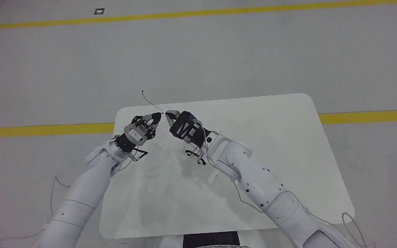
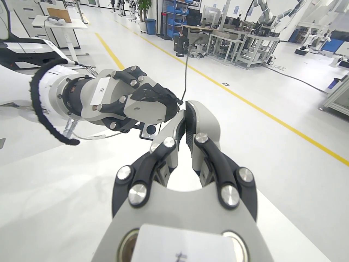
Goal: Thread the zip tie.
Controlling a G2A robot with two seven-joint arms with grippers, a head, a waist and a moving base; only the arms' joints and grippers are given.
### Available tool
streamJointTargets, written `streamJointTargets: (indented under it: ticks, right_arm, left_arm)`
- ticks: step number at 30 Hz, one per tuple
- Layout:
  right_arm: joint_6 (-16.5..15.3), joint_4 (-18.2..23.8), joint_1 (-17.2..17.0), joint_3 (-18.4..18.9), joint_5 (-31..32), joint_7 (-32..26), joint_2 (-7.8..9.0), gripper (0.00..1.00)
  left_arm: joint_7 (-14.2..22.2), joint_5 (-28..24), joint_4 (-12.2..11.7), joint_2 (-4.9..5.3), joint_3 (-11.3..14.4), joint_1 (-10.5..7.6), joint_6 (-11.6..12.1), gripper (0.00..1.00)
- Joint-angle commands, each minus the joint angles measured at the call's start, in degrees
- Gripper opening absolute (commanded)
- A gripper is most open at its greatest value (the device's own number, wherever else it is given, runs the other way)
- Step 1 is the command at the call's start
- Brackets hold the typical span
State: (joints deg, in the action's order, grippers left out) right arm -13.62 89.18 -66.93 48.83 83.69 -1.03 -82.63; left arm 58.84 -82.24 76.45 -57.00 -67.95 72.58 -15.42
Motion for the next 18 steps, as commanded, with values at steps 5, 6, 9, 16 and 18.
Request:
streamJointTargets:
  ticks: [5, 6, 9, 16, 18]
  right_arm:
    - [-0.06, 0.25, -0.46, 0.24, 0.28, -0.30, 0.03, 0.09]
    - [-0.06, 0.23, -0.57, 0.35, 0.33, -0.39, 0.05, 0.08]
    - [-0.01, 0.23, -0.82, 1.07, 0.41, -0.62, 0.18, 0.14]
    - [-0.80, 2.41, -1.46, 3.87, 1.29, -2.84, 0.83, 0.29]
    - [-0.63, 3.34, -2.00, 5.11, 0.75, -4.08, 1.04, 0.65]
  left_arm:
    - [0.00, 0.00, 0.00, 0.00, 0.00, 0.00, 0.00, 0.00]
    - [0.00, 0.00, 0.00, 0.00, 0.00, 0.00, 0.00, 0.00]
    - [0.00, 0.00, 0.00, 0.00, 0.00, 0.00, 0.00, 0.00]
    - [0.00, 0.00, 0.00, 0.00, 0.00, 0.00, 0.00, 0.00]
    - [0.00, 0.00, 0.00, 0.00, 0.00, 0.00, 0.00, 0.00]
